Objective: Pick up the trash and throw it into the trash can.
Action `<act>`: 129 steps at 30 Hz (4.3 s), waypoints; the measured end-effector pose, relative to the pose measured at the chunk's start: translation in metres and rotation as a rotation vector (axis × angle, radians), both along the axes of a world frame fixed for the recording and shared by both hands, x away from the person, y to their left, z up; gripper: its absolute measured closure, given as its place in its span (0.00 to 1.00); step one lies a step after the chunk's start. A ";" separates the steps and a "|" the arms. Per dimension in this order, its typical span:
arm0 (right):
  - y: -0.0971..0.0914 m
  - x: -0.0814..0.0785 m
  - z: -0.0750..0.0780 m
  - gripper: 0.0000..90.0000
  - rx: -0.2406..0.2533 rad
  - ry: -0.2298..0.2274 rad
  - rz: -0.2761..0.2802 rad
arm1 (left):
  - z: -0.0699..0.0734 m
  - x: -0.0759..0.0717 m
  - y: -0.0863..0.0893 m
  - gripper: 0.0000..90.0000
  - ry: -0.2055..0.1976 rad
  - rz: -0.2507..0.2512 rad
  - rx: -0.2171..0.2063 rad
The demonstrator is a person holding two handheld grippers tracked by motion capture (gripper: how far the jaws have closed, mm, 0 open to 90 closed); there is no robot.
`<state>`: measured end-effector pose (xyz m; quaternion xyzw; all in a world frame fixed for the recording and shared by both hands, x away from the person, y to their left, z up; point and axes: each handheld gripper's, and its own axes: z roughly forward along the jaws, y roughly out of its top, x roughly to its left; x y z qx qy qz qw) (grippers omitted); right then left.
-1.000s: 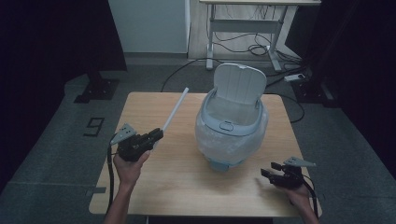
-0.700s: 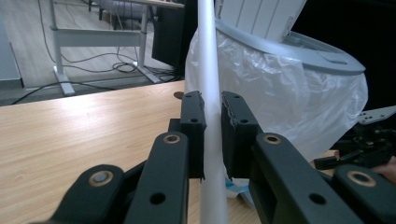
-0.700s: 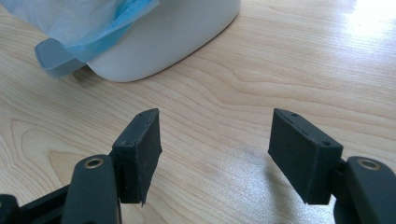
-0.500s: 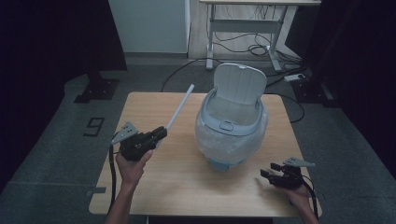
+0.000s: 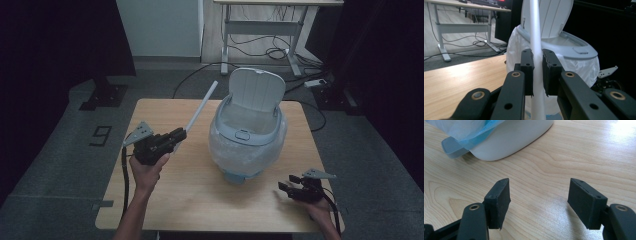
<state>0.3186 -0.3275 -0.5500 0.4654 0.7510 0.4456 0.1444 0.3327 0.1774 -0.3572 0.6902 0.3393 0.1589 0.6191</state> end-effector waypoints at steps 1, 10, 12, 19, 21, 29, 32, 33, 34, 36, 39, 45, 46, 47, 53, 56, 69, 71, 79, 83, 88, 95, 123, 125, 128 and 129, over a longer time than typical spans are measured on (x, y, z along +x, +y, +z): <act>0.000 0.000 0.000 0.38 -0.001 0.000 0.001 | 0.002 0.001 -0.001 0.89 -0.002 -0.002 0.002; 0.001 0.000 -0.002 0.38 -0.008 0.007 0.003 | 0.015 0.008 -0.018 0.89 -0.021 -0.015 0.011; 0.001 0.000 -0.001 0.38 -0.008 0.007 0.001 | 0.017 0.010 -0.021 0.89 -0.023 -0.021 0.019; 0.000 0.000 -0.001 0.38 -0.009 0.007 -0.002 | 0.025 0.017 -0.033 0.89 -0.022 -0.033 0.030; 0.000 0.000 -0.001 0.38 -0.009 0.006 -0.001 | 0.026 0.019 -0.036 0.89 -0.019 -0.035 0.028; 0.000 0.001 -0.002 0.38 -0.012 0.009 -0.002 | 0.028 0.027 -0.050 0.89 -0.014 -0.041 0.046; -0.001 0.000 -0.001 0.38 -0.009 0.002 -0.006 | 0.030 0.030 -0.055 0.89 -0.012 -0.045 0.053; -0.001 0.000 -0.001 0.38 -0.008 0.001 -0.007 | 0.031 0.031 -0.057 0.89 -0.012 -0.046 0.054; -0.001 0.000 -0.001 0.38 -0.006 0.002 -0.007 | 0.033 0.032 -0.058 0.89 -0.012 -0.048 0.057; -0.001 0.000 -0.001 0.38 -0.006 0.003 -0.008 | 0.035 0.034 -0.061 0.89 -0.013 -0.051 0.061; -0.001 0.000 -0.002 0.38 -0.010 0.008 -0.006 | 0.038 0.036 -0.066 0.89 -0.015 -0.050 0.068; -0.001 0.000 -0.002 0.38 -0.012 0.006 -0.001 | 0.043 0.042 -0.073 0.89 -0.017 -0.049 0.071; -0.001 0.000 -0.002 0.38 -0.012 0.006 -0.002 | 0.044 0.043 -0.074 0.89 -0.017 -0.049 0.073; -0.001 0.000 -0.002 0.38 -0.012 0.006 -0.002 | 0.045 0.043 -0.075 0.89 -0.018 -0.049 0.074; -0.001 0.000 -0.002 0.38 -0.014 0.007 0.001 | 0.049 0.046 -0.082 0.89 -0.021 -0.052 0.081; -0.001 0.000 -0.002 0.38 -0.011 0.005 0.005 | 0.051 0.049 -0.087 0.89 -0.015 -0.057 0.078; -0.002 0.000 -0.003 0.38 -0.020 0.011 0.005 | 0.057 0.061 -0.109 0.89 -0.006 -0.072 0.111; -0.002 0.000 -0.003 0.38 -0.019 0.011 0.004 | 0.057 0.063 -0.114 0.89 -0.006 -0.072 0.124; -0.003 0.000 -0.003 0.38 -0.018 0.011 0.004 | 0.061 0.073 -0.132 0.89 0.004 -0.085 0.131; -0.005 0.000 -0.003 0.38 -0.014 0.013 0.001 | 0.060 0.080 -0.142 0.88 0.017 -0.098 0.144; -0.006 0.001 -0.003 0.38 -0.010 0.013 -0.004 | 0.054 0.090 -0.153 0.88 0.045 -0.110 0.162; -0.007 0.000 -0.003 0.38 -0.014 0.012 -0.004 | 0.045 0.097 -0.154 0.38 0.115 -0.060 0.167; -0.010 0.000 -0.004 0.38 -0.019 0.017 -0.020 | -0.031 0.020 -0.034 0.25 0.041 -0.069 0.189; -0.010 0.000 -0.004 0.38 -0.019 0.017 -0.020 | -0.042 0.017 -0.029 0.25 0.055 -0.064 0.202; -0.010 0.000 -0.004 0.38 -0.019 0.017 -0.020 | -0.058 0.014 -0.022 0.26 0.082 -0.056 0.222; -0.010 0.000 -0.004 0.38 -0.020 0.017 -0.021 | -0.064 0.013 -0.020 0.26 0.093 -0.055 0.225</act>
